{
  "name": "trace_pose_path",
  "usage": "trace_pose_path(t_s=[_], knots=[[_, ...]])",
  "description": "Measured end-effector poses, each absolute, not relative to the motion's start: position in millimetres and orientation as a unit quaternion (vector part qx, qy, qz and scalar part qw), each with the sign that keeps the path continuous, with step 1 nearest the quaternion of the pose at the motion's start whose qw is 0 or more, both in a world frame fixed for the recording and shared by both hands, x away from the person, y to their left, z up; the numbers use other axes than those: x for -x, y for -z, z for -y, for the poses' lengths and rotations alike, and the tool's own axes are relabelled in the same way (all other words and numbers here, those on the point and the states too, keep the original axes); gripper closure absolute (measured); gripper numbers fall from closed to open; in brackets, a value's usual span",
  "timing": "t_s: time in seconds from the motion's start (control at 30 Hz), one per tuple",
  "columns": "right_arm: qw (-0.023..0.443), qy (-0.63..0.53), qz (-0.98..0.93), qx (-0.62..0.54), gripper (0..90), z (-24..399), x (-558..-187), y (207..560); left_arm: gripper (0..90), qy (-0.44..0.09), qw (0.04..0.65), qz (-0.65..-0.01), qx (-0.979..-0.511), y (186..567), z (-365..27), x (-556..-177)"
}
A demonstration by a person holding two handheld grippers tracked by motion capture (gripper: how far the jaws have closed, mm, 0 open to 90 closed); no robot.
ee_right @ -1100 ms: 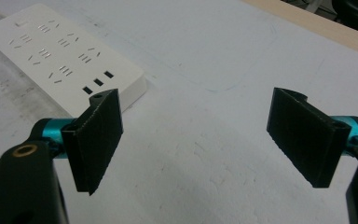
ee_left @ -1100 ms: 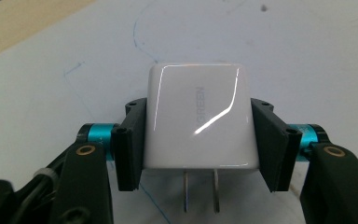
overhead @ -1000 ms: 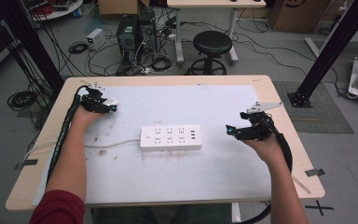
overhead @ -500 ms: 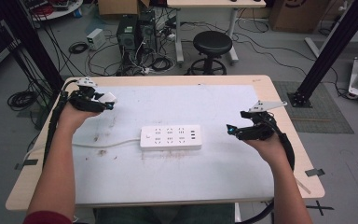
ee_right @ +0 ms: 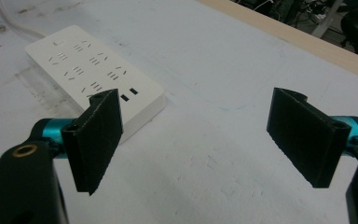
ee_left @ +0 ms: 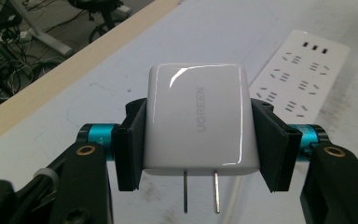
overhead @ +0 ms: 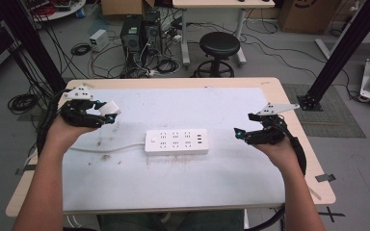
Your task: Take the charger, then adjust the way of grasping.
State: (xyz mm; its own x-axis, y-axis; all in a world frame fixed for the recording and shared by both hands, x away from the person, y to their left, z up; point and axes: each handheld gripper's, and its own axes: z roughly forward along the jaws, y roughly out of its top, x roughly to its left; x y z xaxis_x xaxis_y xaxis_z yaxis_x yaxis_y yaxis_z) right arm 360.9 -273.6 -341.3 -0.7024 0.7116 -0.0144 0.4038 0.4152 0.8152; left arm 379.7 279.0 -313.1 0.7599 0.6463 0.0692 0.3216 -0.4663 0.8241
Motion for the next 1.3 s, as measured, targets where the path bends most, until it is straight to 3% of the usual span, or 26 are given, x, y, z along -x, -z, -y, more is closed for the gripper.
trace_pose_path(t_s=[0.07,0.23,0.77,1.3], knots=[[0.181,-0.420,-0.822,-0.338,18.7,273.0,-358.7,340.8,42.5,-0.182,0.446,-0.266,-0.835,317.6,-275.4,-359.9],[0.181,-0.420,-0.822,-0.339,18.7,272.3,-357.6,341.1,42.5,-0.175,0.453,-0.257,-0.835,322.5,-271.4,-354.7],[0.183,-0.419,-0.825,-0.333,18.7,271.5,-357.2,336.4,42.5,-0.170,0.455,-0.228,-0.844,329.2,-253.5,-362.0],[0.155,-0.424,-0.841,-0.297,18.7,243.3,-348.9,330.1,42.5,-0.154,0.473,-0.136,-0.856,342.7,-201.8,-341.7]])
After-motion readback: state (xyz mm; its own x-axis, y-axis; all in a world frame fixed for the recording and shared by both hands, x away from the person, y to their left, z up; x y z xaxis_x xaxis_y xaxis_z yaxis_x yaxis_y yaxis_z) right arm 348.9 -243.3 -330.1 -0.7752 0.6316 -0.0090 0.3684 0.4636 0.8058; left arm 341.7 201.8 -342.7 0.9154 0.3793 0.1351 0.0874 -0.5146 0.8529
